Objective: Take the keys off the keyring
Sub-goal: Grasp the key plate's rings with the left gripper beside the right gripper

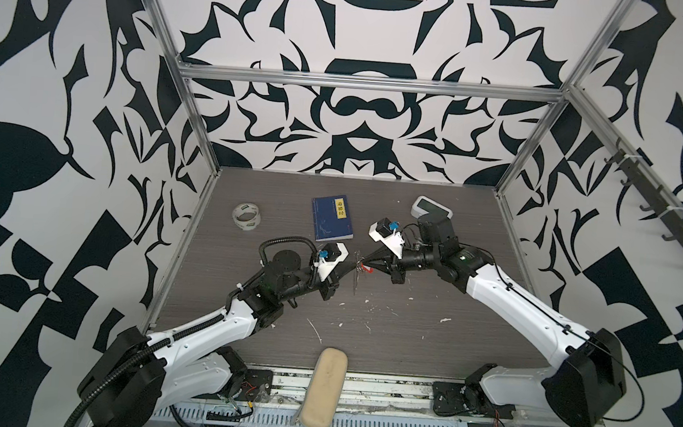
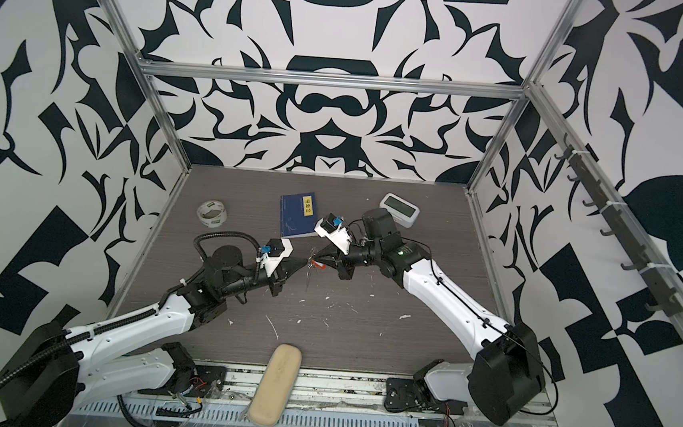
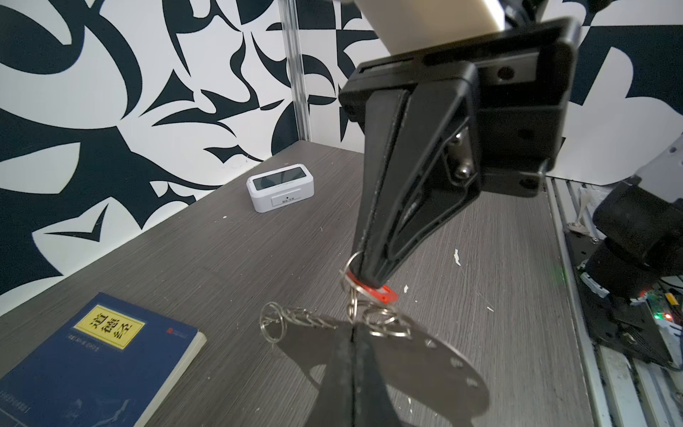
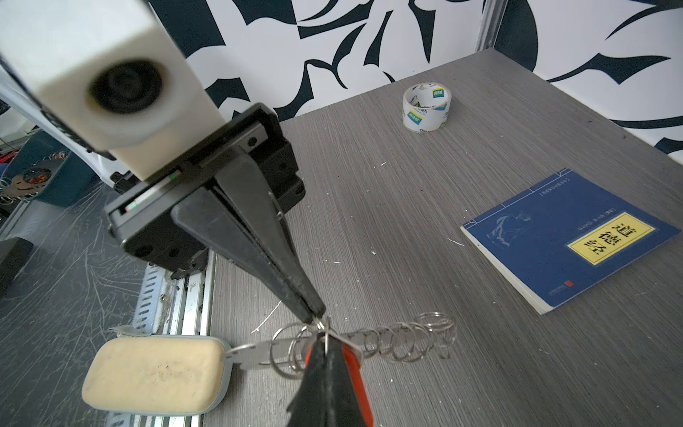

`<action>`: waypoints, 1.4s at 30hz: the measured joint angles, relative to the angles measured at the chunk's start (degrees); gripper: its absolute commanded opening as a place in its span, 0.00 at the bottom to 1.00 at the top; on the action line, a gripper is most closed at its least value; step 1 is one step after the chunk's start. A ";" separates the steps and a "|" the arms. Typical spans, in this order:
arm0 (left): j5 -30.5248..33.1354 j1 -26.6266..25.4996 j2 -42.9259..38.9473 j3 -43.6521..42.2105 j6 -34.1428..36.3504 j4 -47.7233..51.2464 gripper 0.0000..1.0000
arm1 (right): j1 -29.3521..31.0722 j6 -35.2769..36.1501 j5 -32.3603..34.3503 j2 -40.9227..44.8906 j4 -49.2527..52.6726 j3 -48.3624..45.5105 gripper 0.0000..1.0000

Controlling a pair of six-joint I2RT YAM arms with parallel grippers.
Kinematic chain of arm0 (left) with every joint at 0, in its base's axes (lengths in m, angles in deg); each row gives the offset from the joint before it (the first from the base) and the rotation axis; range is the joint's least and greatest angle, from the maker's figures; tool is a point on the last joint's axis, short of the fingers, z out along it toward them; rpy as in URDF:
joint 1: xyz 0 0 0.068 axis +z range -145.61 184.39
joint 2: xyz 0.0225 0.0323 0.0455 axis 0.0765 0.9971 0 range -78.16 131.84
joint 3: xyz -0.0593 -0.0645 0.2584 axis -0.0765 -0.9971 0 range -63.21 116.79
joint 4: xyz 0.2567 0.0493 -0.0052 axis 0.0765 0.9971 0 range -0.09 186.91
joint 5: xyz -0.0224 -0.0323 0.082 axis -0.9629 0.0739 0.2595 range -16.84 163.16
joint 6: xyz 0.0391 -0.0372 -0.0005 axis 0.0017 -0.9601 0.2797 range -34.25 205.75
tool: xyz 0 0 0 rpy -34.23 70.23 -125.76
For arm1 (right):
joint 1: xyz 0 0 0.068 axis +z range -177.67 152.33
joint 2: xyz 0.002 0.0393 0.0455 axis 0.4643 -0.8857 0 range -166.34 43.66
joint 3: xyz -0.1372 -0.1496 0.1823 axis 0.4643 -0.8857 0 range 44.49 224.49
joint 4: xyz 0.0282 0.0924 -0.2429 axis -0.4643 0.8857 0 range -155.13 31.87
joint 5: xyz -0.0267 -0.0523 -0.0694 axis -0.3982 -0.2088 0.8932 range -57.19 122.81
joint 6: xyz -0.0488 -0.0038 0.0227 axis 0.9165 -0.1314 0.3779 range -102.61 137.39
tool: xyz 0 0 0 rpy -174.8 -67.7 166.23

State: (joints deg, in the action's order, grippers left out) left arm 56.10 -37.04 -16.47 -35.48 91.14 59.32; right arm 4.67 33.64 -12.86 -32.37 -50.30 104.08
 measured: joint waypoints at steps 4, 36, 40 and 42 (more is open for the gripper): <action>0.20 0.00 -0.15 0.00 0.35 0.11 0.08 | -0.04 0.44 -0.57 0.00 0.20 0.00 0.00; -0.50 -0.02 -3.37 6.40 8.13 16.85 0.00 | -0.33 3.63 -3.91 0.07 2.54 0.00 0.15; 0.57 -0.04 -3.26 11.85 12.37 27.06 0.00 | -0.22 5.27 -1.22 1.86 3.91 -0.68 0.38; 0.83 -0.02 -2.95 14.53 14.32 31.69 0.00 | -0.22 5.55 -0.31 3.41 4.24 -1.27 0.43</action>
State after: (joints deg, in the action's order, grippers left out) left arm 56.93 -37.07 -19.42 -20.95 105.46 91.01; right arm 4.45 39.19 -13.16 -28.96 -46.06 102.81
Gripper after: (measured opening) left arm 0.039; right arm 0.394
